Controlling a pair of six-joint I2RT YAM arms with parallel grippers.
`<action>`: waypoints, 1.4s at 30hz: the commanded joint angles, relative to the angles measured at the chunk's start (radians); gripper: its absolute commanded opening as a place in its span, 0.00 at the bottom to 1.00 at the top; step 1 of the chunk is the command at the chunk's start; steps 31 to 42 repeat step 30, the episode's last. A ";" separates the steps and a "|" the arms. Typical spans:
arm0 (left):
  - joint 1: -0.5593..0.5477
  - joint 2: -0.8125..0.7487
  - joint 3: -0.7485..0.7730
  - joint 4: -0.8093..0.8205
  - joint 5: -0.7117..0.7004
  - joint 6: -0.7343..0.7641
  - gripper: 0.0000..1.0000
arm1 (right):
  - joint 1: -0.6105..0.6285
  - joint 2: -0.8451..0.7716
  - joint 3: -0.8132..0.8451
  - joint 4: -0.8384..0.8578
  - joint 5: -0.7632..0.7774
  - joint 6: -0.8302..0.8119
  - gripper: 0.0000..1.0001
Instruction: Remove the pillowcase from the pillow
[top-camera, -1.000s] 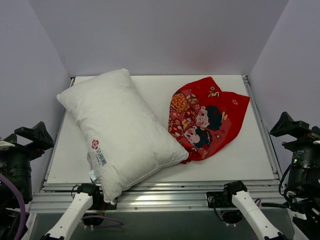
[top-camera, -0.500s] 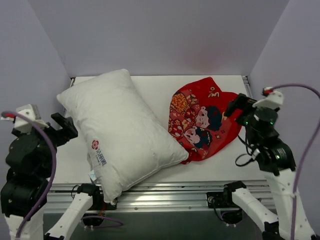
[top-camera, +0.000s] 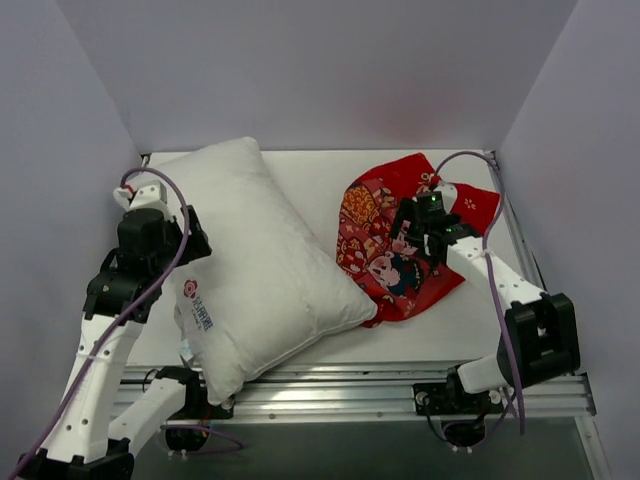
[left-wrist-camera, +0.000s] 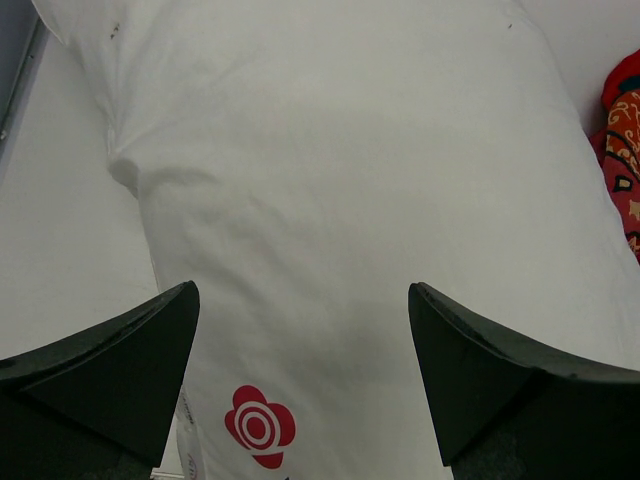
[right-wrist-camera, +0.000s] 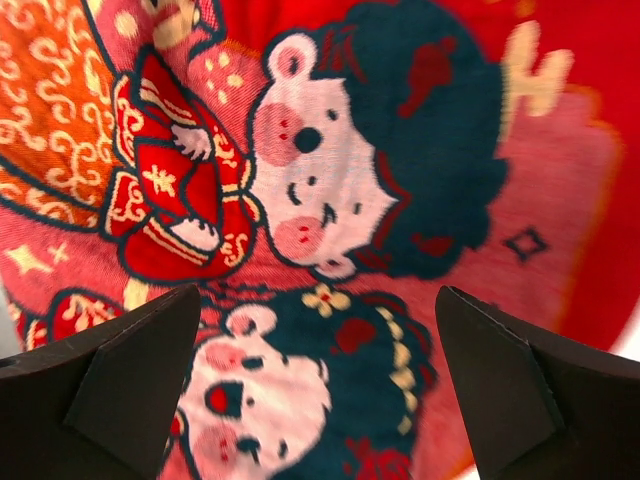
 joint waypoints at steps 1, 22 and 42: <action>-0.005 0.032 0.014 0.094 0.033 -0.027 0.94 | 0.020 0.075 0.007 0.112 0.010 0.025 1.00; -0.003 -0.181 -0.129 0.182 -0.071 0.039 0.94 | 0.038 -0.320 -0.139 0.192 0.105 -0.042 1.00; -0.003 -0.190 -0.129 0.165 -0.068 0.047 0.94 | 0.037 -0.409 -0.157 0.190 0.136 -0.070 1.00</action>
